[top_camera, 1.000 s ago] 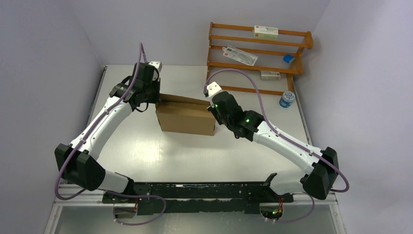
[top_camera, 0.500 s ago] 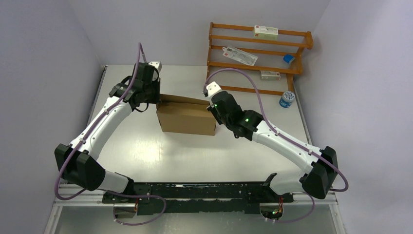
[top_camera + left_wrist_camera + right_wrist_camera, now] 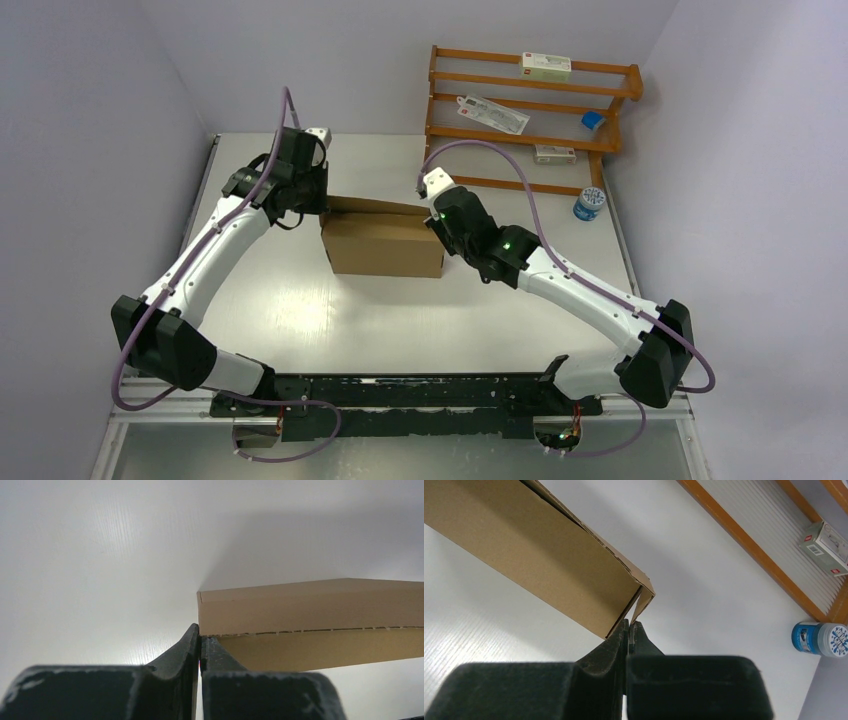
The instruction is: Fold the paper box
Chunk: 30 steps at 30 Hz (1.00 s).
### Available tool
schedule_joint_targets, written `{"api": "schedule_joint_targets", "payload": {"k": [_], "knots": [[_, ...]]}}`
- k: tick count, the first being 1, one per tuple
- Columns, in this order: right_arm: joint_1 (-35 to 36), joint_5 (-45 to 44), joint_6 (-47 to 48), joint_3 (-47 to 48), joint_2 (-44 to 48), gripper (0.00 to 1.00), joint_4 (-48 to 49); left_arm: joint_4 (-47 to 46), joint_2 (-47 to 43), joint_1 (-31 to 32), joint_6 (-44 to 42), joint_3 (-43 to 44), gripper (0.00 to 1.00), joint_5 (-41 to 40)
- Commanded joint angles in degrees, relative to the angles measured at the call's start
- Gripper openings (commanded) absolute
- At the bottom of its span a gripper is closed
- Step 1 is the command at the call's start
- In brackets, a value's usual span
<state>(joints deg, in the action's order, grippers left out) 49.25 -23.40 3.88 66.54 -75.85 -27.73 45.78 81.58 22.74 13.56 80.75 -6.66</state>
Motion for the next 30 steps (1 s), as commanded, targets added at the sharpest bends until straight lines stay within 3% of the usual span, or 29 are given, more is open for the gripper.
{"api": "schedule_joint_targets", "payload": {"k": [1,12,30], "knots": [[1.3,5.0,-0.4,1.4,-0.4,0.0,2.4,-0.1,0.2,1.6,2.4,1.6,0.07,7.4],[1.7,6.1,-0.5,1.3,-0.9,0.0,2.9,-1.1,-0.5,1.6,4.3,1.7,0.08,9.2],[2.4,6.1,-3.1,5.0,-1.5,0.0,0.6,-1.6,-1.4,1.6,3.6,-6.2,0.06,6.9]]}}
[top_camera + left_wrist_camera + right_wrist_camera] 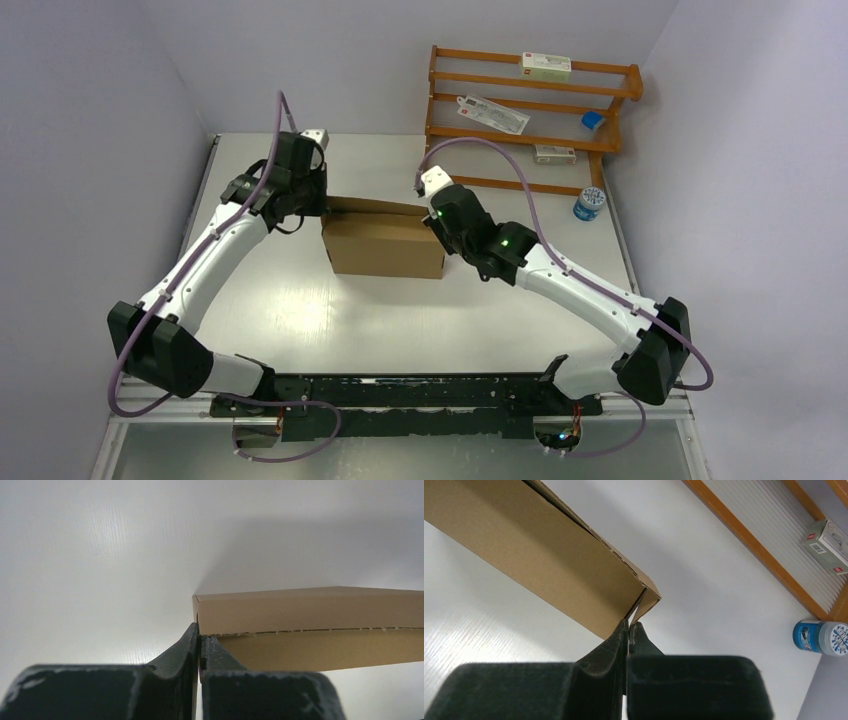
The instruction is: Fold the paper box
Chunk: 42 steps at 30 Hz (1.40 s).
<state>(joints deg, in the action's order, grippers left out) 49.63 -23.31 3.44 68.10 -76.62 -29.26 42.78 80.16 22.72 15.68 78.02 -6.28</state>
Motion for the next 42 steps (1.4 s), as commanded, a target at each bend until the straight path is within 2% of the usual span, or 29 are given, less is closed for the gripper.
{"api": "schedule_joint_targets", "payload": {"k": [1,10,21,26,31,42], "knots": [[2.0,6.1,-3.2,3.9,-0.6,0.0,2.0,1.2,-0.2,1.6,1.6,-4.1,0.06,6.7],[2.0,4.7,-16.1,10.7,-3.3,0.0,-4.7,-0.2,-1.5,1.8,2.1,-8.1,0.05,8.4],[-0.6,2.3,-25.8,11.4,-4.8,0.0,-6.7,-0.2,-2.5,2.4,2.2,-8.2,0.05,8.4],[-3.4,4.3,-28.8,11.3,-4.0,0.0,-6.4,-0.2,-2.3,2.8,2.2,-8.2,0.05,8.8],[-4.3,5.8,-28.7,12.5,-4.1,0.0,-6.4,-0.2,-2.4,3.2,2.1,-8.3,0.05,8.5],[-4.3,4.9,-19.3,11.4,-5.5,0.0,-8.1,0.4,-2.0,3.3,1.4,-7.9,0.05,6.7]]}}
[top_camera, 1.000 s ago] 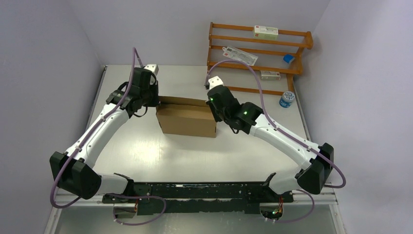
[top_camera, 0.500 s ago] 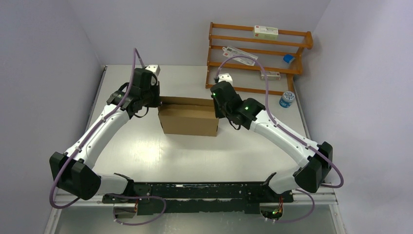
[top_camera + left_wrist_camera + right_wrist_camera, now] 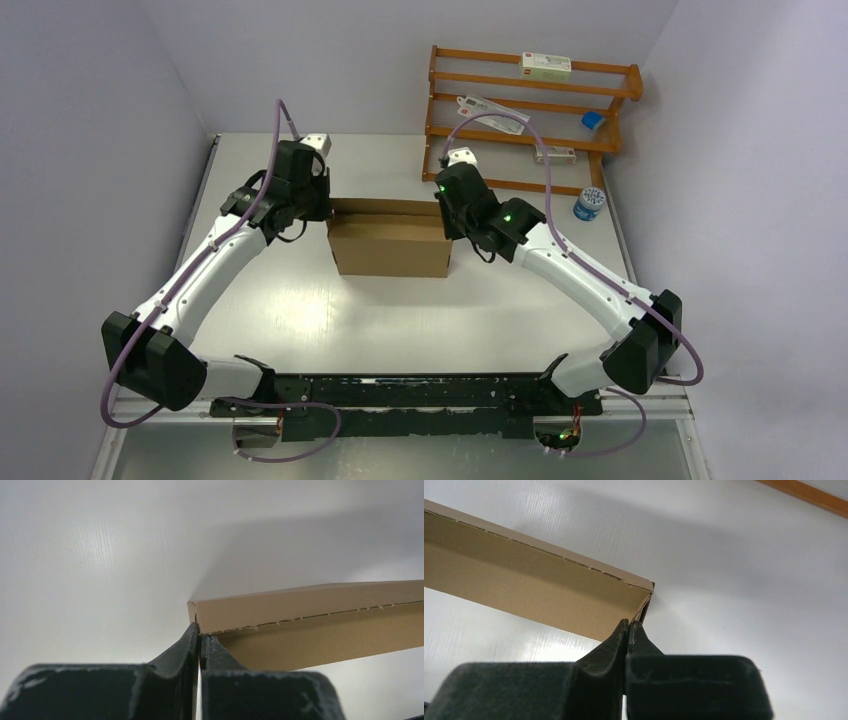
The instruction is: Fold the paper box
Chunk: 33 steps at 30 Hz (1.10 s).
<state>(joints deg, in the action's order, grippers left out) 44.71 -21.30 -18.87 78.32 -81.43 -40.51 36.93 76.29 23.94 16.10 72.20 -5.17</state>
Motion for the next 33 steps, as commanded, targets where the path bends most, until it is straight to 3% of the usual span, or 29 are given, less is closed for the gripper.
{"api": "schedule_joint_targets", "payload": {"k": [1,33], "knots": [[0.6,2.8,3.0,1.1,-0.7,0.0,3.2,6.2,2.0,2.1,1.1,-2.0,0.05,5.7],[0.7,5.1,7.9,4.4,-4.0,0.0,-1.9,6.9,2.3,2.6,0.7,-1.6,0.05,3.6]]}}
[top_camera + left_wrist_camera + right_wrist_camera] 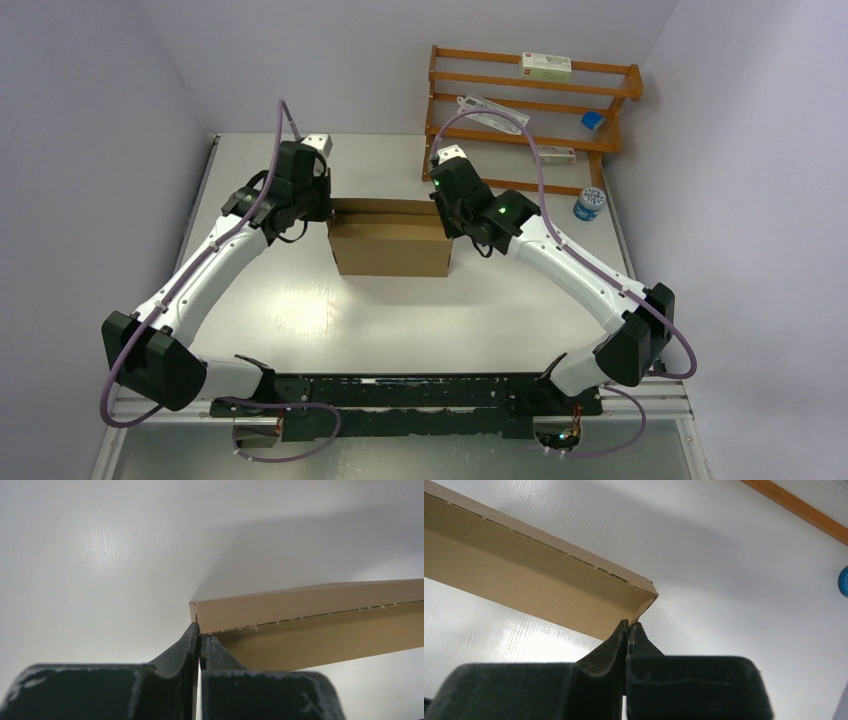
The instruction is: Fold the paper box
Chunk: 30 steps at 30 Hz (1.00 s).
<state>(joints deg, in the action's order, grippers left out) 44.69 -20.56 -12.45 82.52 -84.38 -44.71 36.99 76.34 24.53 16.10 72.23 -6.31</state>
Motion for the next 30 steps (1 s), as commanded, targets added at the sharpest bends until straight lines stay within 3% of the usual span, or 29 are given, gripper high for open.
{"api": "schedule_joint_targets", "payload": {"k": [1,30], "knots": [[0.7,4.3,1.8,0.3,-1.2,0.0,2.2,6.9,2.3,2.0,0.7,-1.6,0.05,4.7],[0.7,2.1,6.9,2.7,-3.9,0.0,-2.8,7.3,2.9,2.1,0.4,-0.9,0.05,2.9]]}}
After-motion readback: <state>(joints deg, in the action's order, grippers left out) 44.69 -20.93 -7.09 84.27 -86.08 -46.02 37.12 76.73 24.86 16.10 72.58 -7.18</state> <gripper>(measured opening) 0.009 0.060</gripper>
